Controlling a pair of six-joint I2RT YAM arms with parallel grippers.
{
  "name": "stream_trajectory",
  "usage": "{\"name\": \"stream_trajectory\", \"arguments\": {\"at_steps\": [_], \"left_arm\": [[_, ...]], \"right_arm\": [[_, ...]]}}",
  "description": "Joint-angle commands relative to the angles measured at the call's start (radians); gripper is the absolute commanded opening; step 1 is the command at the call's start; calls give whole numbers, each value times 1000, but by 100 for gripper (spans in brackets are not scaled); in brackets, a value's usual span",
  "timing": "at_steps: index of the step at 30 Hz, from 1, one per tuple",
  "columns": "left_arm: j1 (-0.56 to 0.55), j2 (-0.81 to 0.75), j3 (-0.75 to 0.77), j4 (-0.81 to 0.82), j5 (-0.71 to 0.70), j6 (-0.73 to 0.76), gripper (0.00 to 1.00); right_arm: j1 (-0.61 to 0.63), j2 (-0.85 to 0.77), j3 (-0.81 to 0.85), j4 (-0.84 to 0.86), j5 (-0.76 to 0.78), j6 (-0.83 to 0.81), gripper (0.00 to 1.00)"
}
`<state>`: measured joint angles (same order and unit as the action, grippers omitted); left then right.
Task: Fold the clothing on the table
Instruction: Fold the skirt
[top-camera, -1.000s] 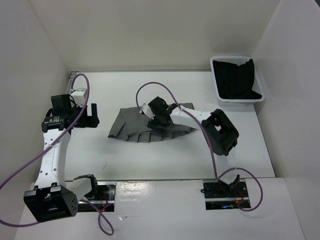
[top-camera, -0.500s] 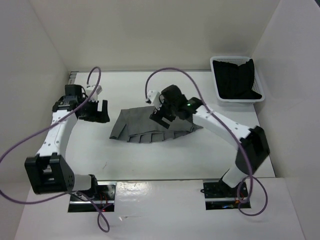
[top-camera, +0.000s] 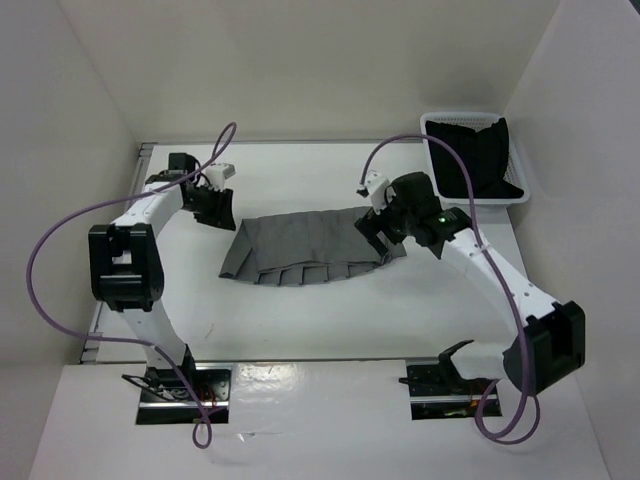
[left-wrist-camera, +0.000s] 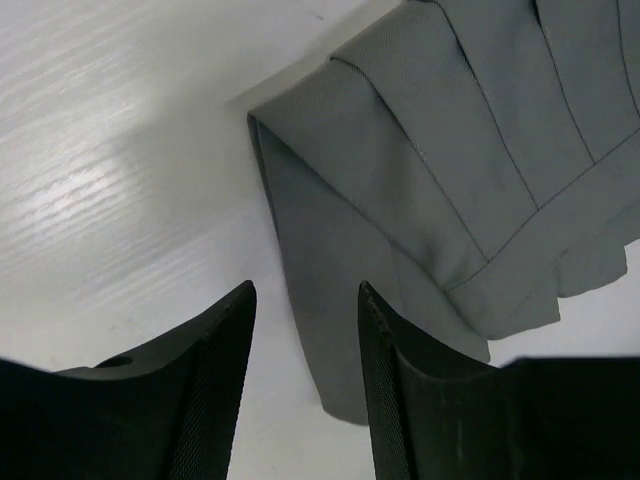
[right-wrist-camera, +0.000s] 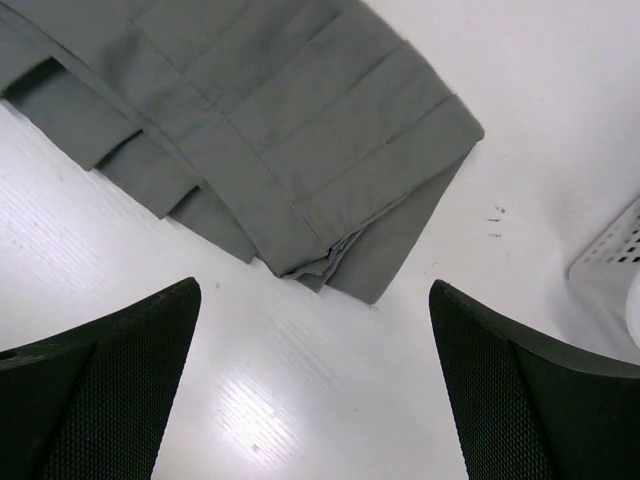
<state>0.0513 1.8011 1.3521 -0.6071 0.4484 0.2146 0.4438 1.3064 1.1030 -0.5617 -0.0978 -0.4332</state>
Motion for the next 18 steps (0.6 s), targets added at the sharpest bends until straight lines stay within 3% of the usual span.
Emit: {"name": "stream_trajectory", "arguments": {"at_steps": [1, 12, 18], "left_arm": [[-25, 49, 67, 23, 87, 45, 53], [-62, 182, 137, 81, 38, 45, 75], [-83, 225, 173, 101, -37, 22, 78]], "right_arm": [[-33, -128, -11, 28, -66, 25, 99], [-109, -202, -72, 57, -146, 44, 99], [-140, -226, -101, 57, -187, 44, 99]]}}
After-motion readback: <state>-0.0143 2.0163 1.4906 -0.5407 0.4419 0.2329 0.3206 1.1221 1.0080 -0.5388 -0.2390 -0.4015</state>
